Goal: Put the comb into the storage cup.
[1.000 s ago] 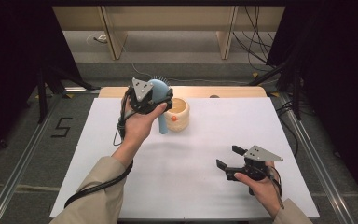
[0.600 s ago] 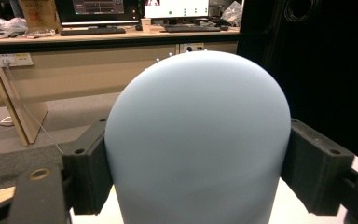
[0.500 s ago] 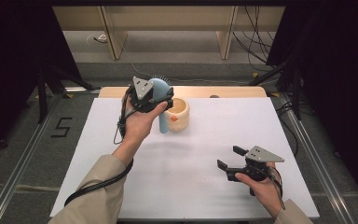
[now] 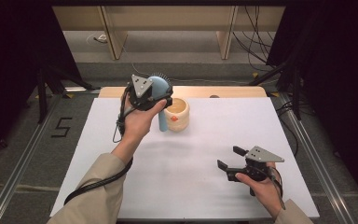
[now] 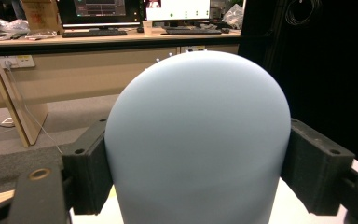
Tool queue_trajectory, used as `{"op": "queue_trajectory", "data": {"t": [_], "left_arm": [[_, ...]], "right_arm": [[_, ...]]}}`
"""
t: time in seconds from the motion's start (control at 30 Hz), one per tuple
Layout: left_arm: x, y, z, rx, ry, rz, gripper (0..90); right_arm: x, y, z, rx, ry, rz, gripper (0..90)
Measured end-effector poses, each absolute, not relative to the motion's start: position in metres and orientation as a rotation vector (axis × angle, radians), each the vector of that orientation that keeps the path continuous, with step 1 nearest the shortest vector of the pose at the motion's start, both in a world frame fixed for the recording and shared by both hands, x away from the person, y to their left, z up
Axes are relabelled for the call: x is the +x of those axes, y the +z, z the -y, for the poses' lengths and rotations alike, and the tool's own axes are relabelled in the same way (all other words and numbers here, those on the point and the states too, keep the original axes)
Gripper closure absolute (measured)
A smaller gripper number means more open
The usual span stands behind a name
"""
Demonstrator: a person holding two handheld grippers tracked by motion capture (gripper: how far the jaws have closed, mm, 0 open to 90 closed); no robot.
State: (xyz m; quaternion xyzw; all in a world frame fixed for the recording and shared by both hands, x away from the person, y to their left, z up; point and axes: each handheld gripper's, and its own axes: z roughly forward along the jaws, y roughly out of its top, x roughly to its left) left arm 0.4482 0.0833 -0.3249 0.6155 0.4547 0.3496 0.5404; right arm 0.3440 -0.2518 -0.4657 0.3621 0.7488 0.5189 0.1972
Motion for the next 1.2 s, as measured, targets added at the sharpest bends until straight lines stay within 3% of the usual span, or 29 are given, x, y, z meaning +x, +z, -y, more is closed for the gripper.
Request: {"op": "queue_trajectory", "data": {"t": [1.2], "left_arm": [[0.456, -0.314, -0.081, 1.451, 0.837, -1.068, 19.7]], "right_arm": [[0.345, -0.466, 0.253, 1.024, 1.461, -2.096, 15.3]]}}
